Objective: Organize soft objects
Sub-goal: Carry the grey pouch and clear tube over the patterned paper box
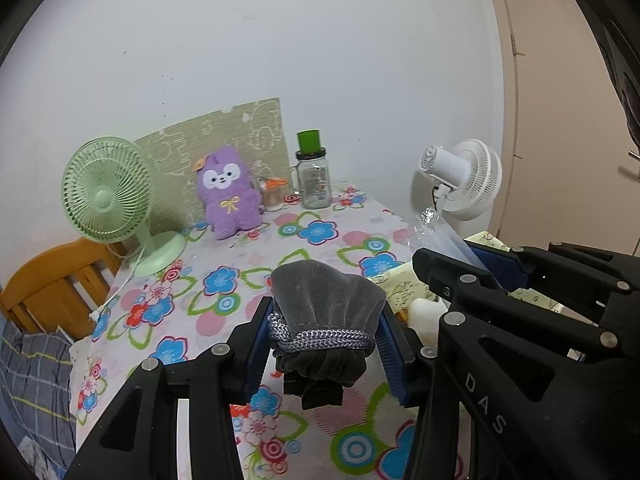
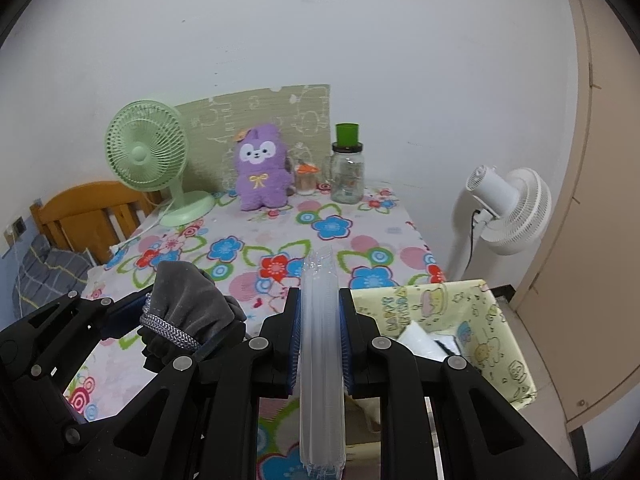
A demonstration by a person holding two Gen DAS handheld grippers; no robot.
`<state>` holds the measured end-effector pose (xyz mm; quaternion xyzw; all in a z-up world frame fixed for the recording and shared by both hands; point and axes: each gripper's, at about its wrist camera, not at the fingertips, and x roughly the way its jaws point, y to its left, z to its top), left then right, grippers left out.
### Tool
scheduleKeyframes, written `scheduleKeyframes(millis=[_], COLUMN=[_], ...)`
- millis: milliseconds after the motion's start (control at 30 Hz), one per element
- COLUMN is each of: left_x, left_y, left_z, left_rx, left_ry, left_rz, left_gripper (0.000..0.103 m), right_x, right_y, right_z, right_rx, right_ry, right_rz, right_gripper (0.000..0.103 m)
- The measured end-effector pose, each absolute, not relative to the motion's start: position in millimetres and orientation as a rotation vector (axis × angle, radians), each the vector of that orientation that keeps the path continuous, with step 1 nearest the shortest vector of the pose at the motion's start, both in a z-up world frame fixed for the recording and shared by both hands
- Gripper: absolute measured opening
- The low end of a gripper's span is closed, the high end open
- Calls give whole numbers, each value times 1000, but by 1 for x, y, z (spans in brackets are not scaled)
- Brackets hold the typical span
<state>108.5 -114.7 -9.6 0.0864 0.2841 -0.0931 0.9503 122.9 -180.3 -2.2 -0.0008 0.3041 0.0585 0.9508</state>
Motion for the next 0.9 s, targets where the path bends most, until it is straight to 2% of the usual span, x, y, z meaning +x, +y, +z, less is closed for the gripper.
scheduleKeyframes(millis=[900], left_x=[148], left_y=[-188], left_z=[-26], left_rx=[232], left_ry=[631], left_rz=[-293], left_gripper=[51], right_x=[154], right_y=[-256], right_z=[-28], right_rx=[49], right_ry=[691], right_rz=[13], right_gripper=[20])
